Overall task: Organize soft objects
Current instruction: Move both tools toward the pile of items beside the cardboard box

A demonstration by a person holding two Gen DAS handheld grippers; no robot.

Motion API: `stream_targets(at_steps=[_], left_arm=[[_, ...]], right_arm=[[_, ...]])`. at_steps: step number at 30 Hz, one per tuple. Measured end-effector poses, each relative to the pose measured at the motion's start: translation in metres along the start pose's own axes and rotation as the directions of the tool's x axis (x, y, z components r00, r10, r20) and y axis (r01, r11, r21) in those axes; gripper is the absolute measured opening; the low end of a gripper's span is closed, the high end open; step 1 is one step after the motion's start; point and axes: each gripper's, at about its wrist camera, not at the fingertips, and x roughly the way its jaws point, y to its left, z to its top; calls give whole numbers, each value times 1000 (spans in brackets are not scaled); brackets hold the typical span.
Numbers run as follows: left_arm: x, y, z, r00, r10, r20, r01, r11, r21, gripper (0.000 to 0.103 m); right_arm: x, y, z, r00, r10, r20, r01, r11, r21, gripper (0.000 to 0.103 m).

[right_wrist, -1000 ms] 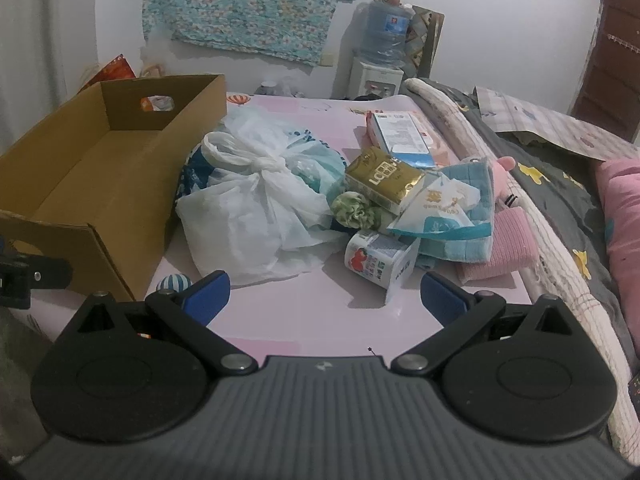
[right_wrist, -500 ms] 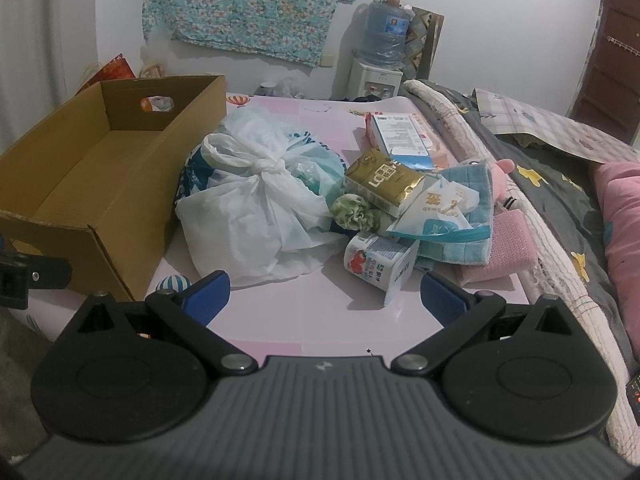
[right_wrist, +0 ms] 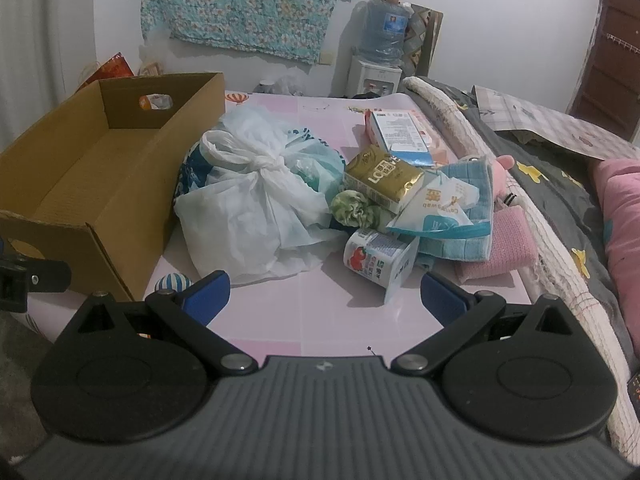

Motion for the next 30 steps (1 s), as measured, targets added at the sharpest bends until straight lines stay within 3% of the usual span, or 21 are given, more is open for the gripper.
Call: stream_targets(at_steps=[13,19,26,30], left_arm=[[2,1,-2,1000,3,-2,-3,1000,3,103],[2,-17,3,1000,-7,10,6,998,61,103],[0,-55,13,997,-71,41,62,982,181,103],[3,-76,23,988,-148,36,137,967,215,103]], right_arm=[[4,-4,-4,1000,6,-3,-6,1000,20,102],[10,-24,-13,1000,0,-11,1,996,88,102],[20,-70,-31,999,-33,-14,35,973,226,102],[24,-101,-45,999,-38,3,34,947,319,102]])
